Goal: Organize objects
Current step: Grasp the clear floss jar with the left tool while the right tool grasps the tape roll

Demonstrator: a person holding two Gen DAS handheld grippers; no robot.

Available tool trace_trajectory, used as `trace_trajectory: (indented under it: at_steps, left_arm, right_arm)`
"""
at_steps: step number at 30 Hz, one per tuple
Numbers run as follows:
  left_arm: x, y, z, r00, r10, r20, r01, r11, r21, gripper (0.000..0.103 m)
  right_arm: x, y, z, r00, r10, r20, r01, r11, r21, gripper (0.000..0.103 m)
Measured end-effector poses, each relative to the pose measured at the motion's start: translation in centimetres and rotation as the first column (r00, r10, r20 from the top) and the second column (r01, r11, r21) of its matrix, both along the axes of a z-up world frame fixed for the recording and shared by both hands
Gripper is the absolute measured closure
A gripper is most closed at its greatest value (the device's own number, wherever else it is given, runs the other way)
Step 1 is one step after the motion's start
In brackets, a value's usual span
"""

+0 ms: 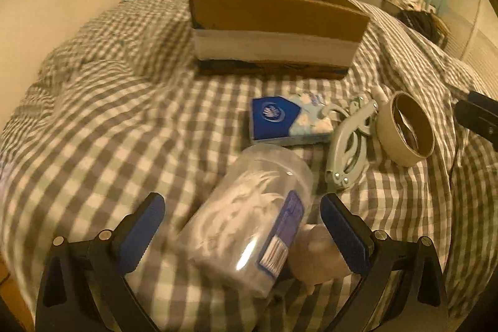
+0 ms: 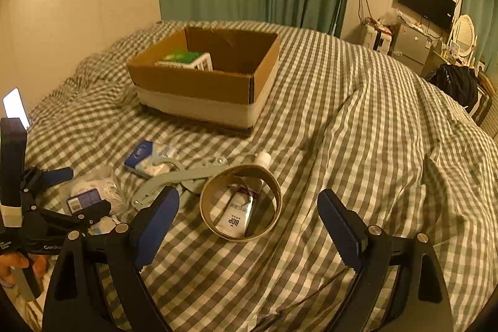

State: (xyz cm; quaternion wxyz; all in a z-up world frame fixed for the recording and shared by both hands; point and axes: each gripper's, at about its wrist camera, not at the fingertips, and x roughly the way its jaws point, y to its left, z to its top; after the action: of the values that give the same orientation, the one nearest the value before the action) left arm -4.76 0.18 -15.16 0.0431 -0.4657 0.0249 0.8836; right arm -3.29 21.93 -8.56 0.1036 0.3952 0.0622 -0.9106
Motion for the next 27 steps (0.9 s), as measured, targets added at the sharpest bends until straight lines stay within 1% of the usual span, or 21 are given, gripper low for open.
trace_trajectory:
  at_steps: [1, 2, 3, 4, 5, 6, 8, 11, 13, 17, 20, 21, 22, 27]
  left_arm:
    - [-0.3, 0.2, -0.3, 1.000, -0.005, 0.009, 0.005, 1.000, -0.003, 0.001]
    - [-0.8, 0.6, -0.8, 0.999, -0.014, 0.032, 0.015, 1.000, -0.025, 0.002]
    - [-1.2, 0.8, -1.3, 0.999, -0.022, 0.050, 0.024, 0.998, -0.051, 0.009]
    - [-1.4, 1.2, -2.0, 0.998, -0.029, 0.063, 0.034, 0.996, -0.085, 0.013]
    - [-1.4, 1.5, -2.4, 0.997, -0.034, 0.064, 0.041, 0.994, -0.106, 0.014]
    - [-1.4, 1.6, -2.6, 0.998, -0.039, 0.058, 0.045, 0.993, -0.111, 0.017]
    - [-1.2, 1.8, -2.6, 0.997, -0.054, 0.050, 0.059, 0.993, -0.101, 0.022]
    - [-1.3, 1.3, -2.2, 0.998, -0.050, 0.047, 0.053, 0.996, -0.065, 0.024]
    - [-1.4, 1.0, -1.8, 0.998, -0.041, 0.044, 0.042, 0.999, -0.035, 0.026]
    - [-1.7, 0.5, -1.0, 0.999, -0.027, 0.019, 0.028, 1.000, -0.007, 0.030]
    - [-1.6, 0.4, -0.2, 1.000, -0.024, 0.003, 0.023, 1.000, 0.013, 0.031]
    - [-1.6, 0.4, 0.1, 1.000, -0.023, -0.002, 0.023, 1.000, 0.019, 0.032]
    - [-1.6, 0.3, 0.3, 1.000, -0.022, -0.008, 0.022, 1.000, 0.022, 0.032]
    - [-1.5, 0.4, 1.1, 0.999, -0.020, -0.025, 0.021, 0.999, 0.031, 0.034]
  right_arm:
    - [-0.2, 0.0, -0.5, 1.000, 0.000, 0.014, 0.000, 1.000, 0.002, 0.012]
    - [-0.4, 0.0, -0.9, 1.000, 0.001, 0.024, -0.001, 1.000, 0.002, 0.012]
    - [-0.6, -0.1, -1.4, 0.999, 0.005, 0.039, -0.005, 1.000, 0.003, 0.012]
    - [-0.9, -0.2, -2.0, 0.999, 0.010, 0.052, -0.011, 1.000, 0.003, 0.012]
    - [-1.2, -0.3, -2.6, 0.998, 0.015, 0.068, -0.016, 1.000, 0.006, 0.011]
    - [-1.5, -0.5, -3.3, 0.996, 0.017, 0.082, -0.018, 1.000, 0.010, 0.011]
    - [-2.1, -0.8, -4.3, 0.994, 0.019, 0.105, -0.020, 1.000, 0.014, 0.011]
    - [-2.8, -1.3, -5.4, 0.992, 0.015, 0.129, -0.018, 1.000, 0.023, 0.011]
    - [-3.1, -1.6, -5.9, 0.991, 0.018, 0.135, -0.023, 0.999, 0.035, 0.011]
    - [-3.8, -1.8, -6.8, 0.988, 0.000, 0.152, -0.010, 0.998, 0.062, 0.011]
    - [-4.1, -1.4, -6.9, 0.990, -0.020, 0.142, 0.013, 0.999, 0.046, 0.011]
    - [-4.1, -1.3, -6.9, 0.990, -0.017, 0.141, 0.013, 0.999, 0.030, 0.012]
    - [-4.1, -1.2, -6.8, 0.990, -0.013, 0.141, 0.010, 1.000, 0.021, 0.019]
    - [-3.5, -1.5, -6.5, 0.992, 0.002, 0.129, -0.004, 1.000, 0.019, 0.021]
